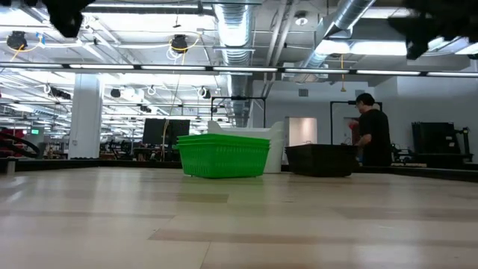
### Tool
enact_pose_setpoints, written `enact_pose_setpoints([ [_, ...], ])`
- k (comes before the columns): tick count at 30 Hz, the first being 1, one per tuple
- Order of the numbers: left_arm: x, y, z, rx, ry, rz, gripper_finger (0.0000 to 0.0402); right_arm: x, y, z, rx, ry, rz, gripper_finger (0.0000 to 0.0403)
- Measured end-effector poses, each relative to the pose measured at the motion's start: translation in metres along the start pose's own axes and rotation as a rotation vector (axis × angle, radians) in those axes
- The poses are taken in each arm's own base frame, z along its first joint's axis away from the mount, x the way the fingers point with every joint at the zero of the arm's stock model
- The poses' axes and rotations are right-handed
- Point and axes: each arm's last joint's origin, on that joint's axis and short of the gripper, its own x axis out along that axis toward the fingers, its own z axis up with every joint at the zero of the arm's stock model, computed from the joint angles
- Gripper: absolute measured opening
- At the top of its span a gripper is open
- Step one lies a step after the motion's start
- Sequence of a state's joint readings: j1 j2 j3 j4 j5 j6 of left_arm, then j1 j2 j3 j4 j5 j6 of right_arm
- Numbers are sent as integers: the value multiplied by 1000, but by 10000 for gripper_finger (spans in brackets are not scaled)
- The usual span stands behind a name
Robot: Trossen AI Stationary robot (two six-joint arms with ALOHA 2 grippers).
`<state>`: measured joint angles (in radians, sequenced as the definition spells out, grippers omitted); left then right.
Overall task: Stack baskets by color
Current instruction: Return to Home Position
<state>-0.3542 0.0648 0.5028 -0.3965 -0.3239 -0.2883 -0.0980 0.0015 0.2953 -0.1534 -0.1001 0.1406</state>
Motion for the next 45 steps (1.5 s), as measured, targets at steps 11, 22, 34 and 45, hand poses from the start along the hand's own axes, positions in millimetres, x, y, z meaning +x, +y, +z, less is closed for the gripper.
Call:
enact_pose_setpoints([
  [11, 28, 11, -76, -61, 65, -37, 256, 19, -13, -64, 38, -48, -27, 208],
  [22, 41, 16, -111, 4, -9, -108, 256, 19, -14, -74, 16, 48, -45, 209],
  [34, 41, 17, -112, 59, -8, -74, 256, 19, -16, -81, -90, 130, -55, 207],
  [45, 41, 17, -112, 53, -6, -74, 256, 19, -16, -82, -164, 132, -50, 205],
])
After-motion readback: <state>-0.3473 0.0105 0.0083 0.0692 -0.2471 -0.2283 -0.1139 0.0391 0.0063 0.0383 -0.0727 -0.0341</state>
